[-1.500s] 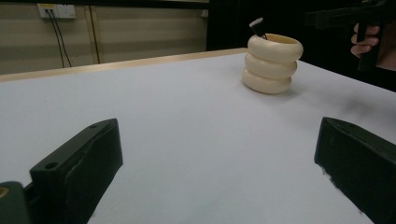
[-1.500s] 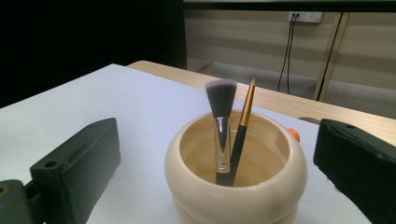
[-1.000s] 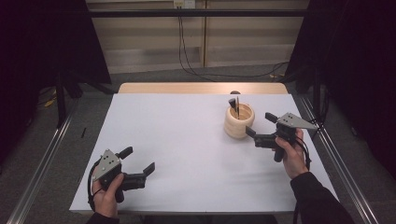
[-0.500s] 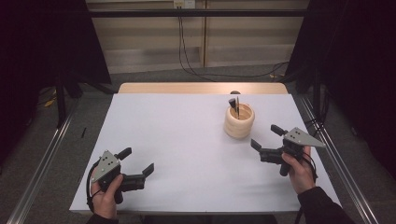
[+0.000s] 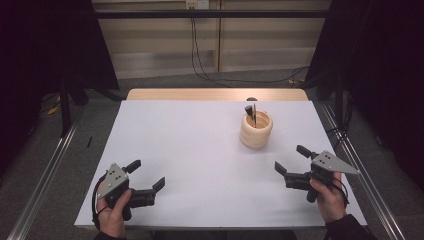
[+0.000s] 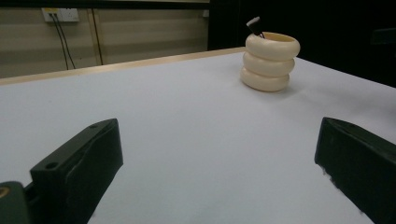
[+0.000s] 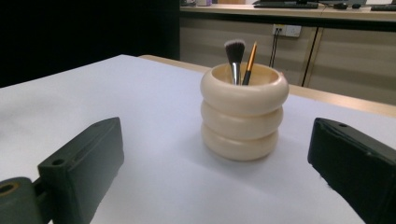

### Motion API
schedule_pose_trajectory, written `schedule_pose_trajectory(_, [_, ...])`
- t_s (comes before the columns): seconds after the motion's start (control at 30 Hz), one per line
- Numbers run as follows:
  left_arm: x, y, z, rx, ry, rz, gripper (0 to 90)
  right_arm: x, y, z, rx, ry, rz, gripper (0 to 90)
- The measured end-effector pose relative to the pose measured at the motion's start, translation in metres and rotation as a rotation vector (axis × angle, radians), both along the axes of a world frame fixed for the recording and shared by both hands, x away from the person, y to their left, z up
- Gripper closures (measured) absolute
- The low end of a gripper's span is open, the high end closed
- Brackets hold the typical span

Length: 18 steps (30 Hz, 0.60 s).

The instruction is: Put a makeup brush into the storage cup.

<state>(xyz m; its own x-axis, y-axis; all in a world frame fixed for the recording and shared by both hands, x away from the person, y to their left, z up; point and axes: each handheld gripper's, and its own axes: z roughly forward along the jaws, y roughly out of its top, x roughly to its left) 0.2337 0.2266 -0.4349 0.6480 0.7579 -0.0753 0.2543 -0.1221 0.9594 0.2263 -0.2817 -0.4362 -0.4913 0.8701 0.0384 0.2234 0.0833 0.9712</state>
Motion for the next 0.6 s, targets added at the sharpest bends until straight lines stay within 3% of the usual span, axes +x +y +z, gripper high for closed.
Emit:
schedule_pose_trajectory(0.27, [-0.0019,0.0006,0.0005,-0.013,-0.01,0.004,0.9,-0.0106,-0.0079,-0.0064,-0.002,0.008,-0.013,1.9])
schedule_pose_trajectory(0.6, [-0.0024,-0.002,0.0002,-0.002,-0.011,-0.013,0.9,-0.0103,-0.0079,-0.0054,-0.006,0.004,-0.02,1.3])
